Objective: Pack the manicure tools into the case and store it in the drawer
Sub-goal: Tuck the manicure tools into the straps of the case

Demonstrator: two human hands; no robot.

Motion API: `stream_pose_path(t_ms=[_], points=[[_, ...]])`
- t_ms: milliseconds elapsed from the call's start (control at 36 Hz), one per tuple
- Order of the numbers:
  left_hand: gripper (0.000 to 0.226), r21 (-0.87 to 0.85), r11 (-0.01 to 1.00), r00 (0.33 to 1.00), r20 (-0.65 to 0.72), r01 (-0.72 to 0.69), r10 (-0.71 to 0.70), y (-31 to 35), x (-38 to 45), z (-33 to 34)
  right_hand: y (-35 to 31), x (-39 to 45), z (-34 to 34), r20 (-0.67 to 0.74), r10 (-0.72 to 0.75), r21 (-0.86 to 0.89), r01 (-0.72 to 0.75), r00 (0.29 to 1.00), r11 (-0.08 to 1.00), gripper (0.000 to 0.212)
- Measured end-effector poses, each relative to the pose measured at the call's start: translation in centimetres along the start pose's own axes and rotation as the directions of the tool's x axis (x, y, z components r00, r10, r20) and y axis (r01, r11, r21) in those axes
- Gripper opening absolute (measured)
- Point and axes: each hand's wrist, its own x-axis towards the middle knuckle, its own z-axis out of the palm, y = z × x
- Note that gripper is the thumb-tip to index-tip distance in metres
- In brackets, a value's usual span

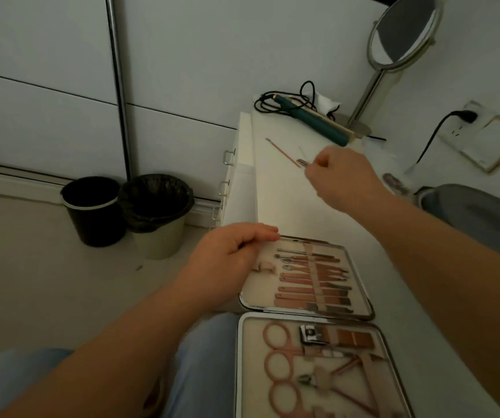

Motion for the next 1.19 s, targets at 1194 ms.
stream_pose_path(t_ms=[1194], points=[[0.012,0.412,0.911,0.997,0.074,-0.013,-0.019,1.6,0.7,-0.1,7.2,-9.1,-0.3,0.185,-0.132,0.218,0.091,0.974,0.972,0.011]])
